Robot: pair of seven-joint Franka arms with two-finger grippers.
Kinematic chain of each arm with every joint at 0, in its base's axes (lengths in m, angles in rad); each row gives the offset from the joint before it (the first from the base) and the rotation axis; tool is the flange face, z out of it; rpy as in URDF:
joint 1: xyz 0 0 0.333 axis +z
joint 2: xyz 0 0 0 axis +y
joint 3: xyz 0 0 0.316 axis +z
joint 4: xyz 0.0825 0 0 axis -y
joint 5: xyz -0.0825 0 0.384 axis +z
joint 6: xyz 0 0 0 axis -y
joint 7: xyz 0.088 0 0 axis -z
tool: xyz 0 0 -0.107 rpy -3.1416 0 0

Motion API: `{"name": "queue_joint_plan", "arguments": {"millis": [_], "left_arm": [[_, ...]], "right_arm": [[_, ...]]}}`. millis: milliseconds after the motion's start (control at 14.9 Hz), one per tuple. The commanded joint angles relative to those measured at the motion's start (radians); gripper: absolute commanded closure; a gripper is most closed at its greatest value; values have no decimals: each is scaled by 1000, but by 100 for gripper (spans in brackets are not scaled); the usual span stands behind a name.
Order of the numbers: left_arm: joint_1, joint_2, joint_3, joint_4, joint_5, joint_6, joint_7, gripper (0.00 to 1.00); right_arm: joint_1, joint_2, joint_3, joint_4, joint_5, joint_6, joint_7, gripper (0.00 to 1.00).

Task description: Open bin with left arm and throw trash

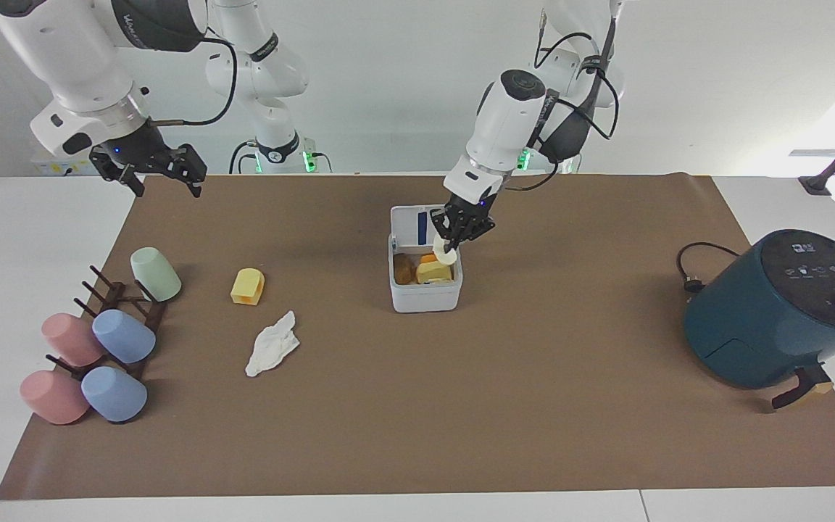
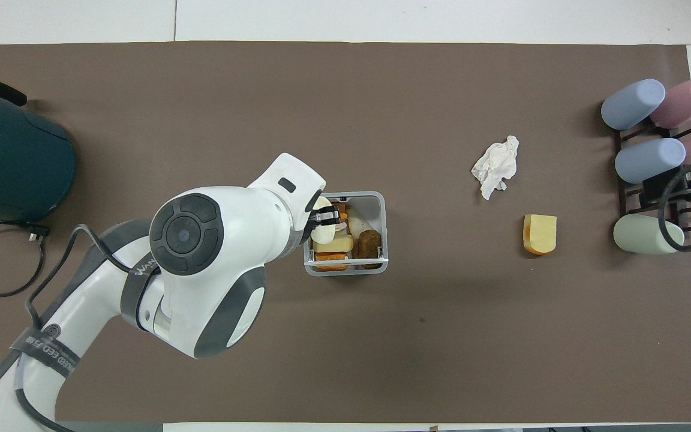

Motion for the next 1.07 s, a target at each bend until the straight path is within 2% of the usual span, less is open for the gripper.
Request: {"name": "queue_joint_plan", "arguments": {"millis": [0,201,268,401,468,535,602,669,803,1004], "left_arm": [[-22,4,13,2,-21,10,-5,100],[-39,7,13,2,-21,22,-18,100],[-39,7,13,1,-21,24,-20,100],[-39,7,13,1,-21,24,-20,100],[-39,6,13,-1,-21,23,-19,100],[-40,6,13,-1,-21,23,-26,67],[-40,6,13,-1,-21,23,-23,10],[-40,6,13,1,-21,23,-25,0],[-40,6,13,1,-21,12,-25,0],[-37,-6,16,2,-21,-11,-25,0]], "right_arm": [[-12,-8,6,-5,26,9,-2,0],[-6,-13,6,-27,26,25,0,0],[-8,-43,6,-94,28,81,-3,0],[0,-141,11,-326,75,275,-3,0],[10,-160,14,-399,83,360,-3,0],[35,-88,14,-436,84,452,-15,0],[35,-47,14,-447,84,494,-24,0],[29,-13,14,-488,84,566,-55,0],[27,27,13,-576,84,730,-103,0],[31,73,14,-659,84,879,-106,0]]}}
